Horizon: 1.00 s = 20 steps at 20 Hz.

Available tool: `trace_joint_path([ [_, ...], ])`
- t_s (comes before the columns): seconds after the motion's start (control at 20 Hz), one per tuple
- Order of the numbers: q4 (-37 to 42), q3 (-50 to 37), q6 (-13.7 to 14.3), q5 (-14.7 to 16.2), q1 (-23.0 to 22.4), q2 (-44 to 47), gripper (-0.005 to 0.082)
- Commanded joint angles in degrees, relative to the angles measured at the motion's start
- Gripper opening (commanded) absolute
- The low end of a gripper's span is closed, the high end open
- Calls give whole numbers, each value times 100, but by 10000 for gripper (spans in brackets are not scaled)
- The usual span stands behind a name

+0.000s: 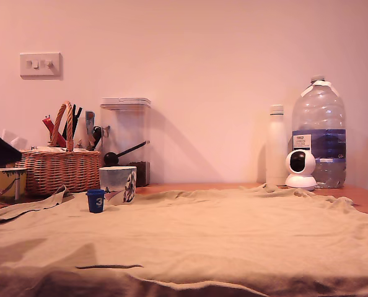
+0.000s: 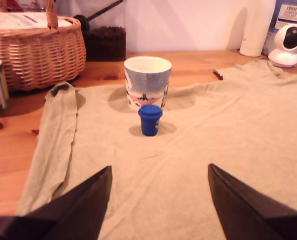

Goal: Pick up the coffee capsules on the table and drop them inside the coffee cup

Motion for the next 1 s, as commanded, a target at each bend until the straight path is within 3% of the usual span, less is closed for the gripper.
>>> trace_joint_path([
  [0.0, 319, -4, 50, 9, -15, 297, 554],
  [0.55, 1241, 745, 74, 98, -122, 2153, 554],
  [0.95, 1237, 1757, 247, 96, -393, 3233, 554],
])
